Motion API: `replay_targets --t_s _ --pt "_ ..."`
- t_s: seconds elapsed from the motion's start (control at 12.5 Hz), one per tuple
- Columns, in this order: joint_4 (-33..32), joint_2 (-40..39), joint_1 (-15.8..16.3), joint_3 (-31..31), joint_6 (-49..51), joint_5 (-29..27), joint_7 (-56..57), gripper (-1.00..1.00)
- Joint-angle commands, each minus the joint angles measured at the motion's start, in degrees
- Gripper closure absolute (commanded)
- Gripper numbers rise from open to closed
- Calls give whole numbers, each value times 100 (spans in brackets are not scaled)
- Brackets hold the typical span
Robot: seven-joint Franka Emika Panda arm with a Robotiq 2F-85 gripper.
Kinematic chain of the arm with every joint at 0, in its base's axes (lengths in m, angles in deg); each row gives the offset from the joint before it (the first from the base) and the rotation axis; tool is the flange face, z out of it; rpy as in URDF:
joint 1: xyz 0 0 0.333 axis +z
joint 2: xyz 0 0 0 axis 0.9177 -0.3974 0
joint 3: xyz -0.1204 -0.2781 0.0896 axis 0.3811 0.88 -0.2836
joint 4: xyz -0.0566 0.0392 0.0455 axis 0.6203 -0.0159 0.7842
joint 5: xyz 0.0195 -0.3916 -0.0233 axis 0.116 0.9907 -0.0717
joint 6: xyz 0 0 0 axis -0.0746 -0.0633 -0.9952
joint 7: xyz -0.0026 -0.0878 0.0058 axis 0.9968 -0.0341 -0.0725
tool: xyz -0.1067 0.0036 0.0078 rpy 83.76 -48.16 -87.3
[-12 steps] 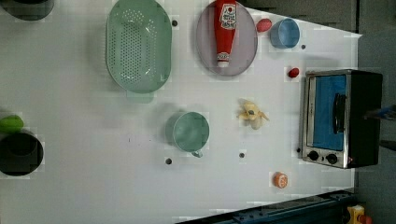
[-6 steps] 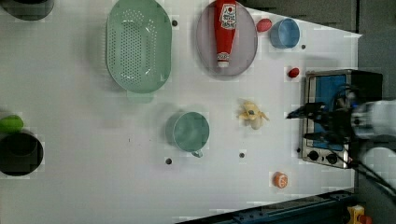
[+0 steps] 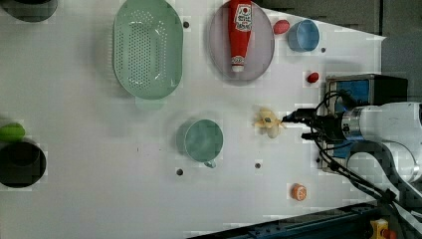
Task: Pick Banana and place it in mug.
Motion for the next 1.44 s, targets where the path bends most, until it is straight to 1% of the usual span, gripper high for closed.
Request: replay_targets --t_s 0.08,0.64,0.72,0.96,1.12,1.28,1.44 --pt "-18 -536 -67 113 -406 -19 458 -100" --pt "-80 -1723 -64 180 -2025 9 459 -100" --pt "-77 -1795 -62 167 -2096 9 458 -93" --pt "-52 -1864 -62 208 -2202 9 458 -18" --pt "-69 -1854 -62 207 -2234 9 458 25" --pt "-68 -1759 -62 210 -2235 9 458 26" --pt "-81 -1423 -63 239 -2206 9 458 26"
